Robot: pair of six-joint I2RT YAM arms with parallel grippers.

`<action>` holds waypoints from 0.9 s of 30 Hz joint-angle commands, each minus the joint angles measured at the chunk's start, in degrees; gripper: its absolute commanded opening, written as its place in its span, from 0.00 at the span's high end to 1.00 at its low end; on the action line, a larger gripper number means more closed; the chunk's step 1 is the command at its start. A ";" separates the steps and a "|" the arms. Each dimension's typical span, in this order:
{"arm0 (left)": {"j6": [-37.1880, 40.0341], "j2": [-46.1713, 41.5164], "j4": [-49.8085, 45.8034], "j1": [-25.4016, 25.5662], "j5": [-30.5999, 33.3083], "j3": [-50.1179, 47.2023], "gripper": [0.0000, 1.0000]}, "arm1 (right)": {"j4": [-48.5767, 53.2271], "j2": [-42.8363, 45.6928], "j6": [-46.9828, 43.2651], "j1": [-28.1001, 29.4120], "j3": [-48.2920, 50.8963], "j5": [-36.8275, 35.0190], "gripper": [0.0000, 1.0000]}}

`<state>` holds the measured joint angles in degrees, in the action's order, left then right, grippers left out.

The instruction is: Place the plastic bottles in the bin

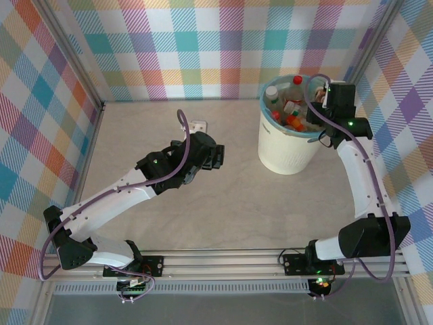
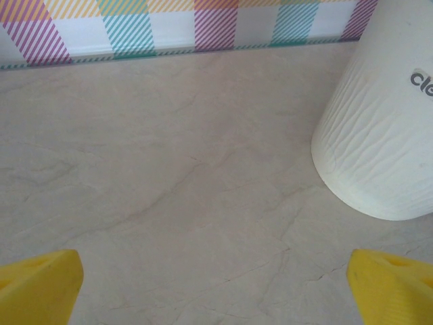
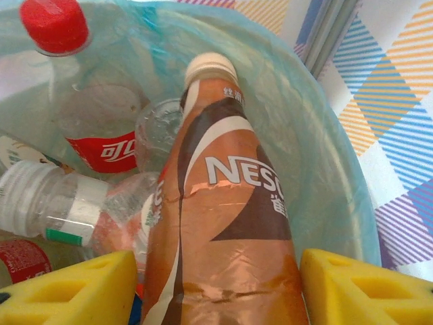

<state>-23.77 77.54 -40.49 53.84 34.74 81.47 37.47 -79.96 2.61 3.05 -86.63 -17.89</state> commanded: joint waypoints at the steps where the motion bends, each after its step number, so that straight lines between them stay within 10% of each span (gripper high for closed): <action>1: -0.70 -0.72 -1.26 -0.49 0.68 -0.14 0.00 | 1.59 -0.22 2.40 -0.25 -1.97 3.54 0.35; 13: 3.37 -3.48 1.52 -2.16 8.05 -2.58 0.00 | 0.47 11.77 2.35 -0.28 -6.22 4.46 0.12; 27: 15.11 -19.27 34.68 -26.10 10.46 -35.11 0.00 | -12.17 41.86 5.07 -0.16 36.64 16.82 0.15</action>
<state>-14.37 60.73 -18.22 30.65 45.93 51.46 26.37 -39.99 5.43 2.81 -55.40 -6.74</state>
